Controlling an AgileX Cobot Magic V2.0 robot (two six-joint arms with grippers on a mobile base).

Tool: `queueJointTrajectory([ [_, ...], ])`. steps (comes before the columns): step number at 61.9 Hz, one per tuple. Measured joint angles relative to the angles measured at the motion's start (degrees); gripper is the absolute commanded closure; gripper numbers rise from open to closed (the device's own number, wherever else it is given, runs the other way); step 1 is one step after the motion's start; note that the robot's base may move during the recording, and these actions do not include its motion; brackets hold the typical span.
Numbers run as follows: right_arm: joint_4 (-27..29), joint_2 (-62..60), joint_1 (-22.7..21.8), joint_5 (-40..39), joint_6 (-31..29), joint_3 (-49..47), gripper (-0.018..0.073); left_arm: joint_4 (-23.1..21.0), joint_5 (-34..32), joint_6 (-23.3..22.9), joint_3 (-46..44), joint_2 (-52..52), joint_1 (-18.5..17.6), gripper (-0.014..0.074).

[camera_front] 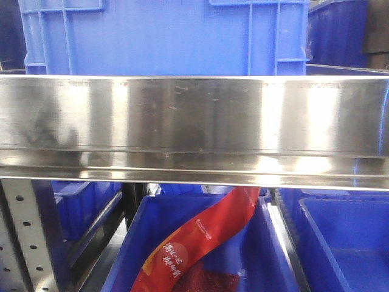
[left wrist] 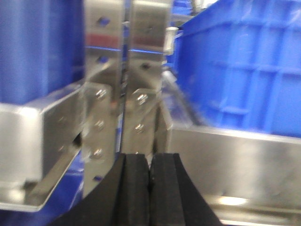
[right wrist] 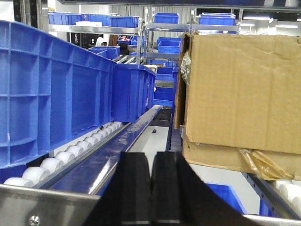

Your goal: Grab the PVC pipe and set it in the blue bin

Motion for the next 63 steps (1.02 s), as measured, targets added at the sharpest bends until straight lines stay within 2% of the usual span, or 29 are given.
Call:
queueJointTrajectory([
  [4, 0.0, 0.0, 0.0, -0.11, 0.0, 0.0, 0.0727, -0.1, -0.61, 0.12, 0.41, 0.02, 0.17, 0.0707],
  [14, 0.0, 0.0, -0.1, -0.11, 0.0, 0.0, 0.0727, 3.12, -2.52, 0.35, 0.57, 0.02, 0.26, 0.0707],
  [63, 0.0, 0.0, -0.1, -0.22, 0.0, 0.0, 0.0727, 3.8, -4.24, 0.46, 0.62, 0.02, 0.26, 0.0707],
])
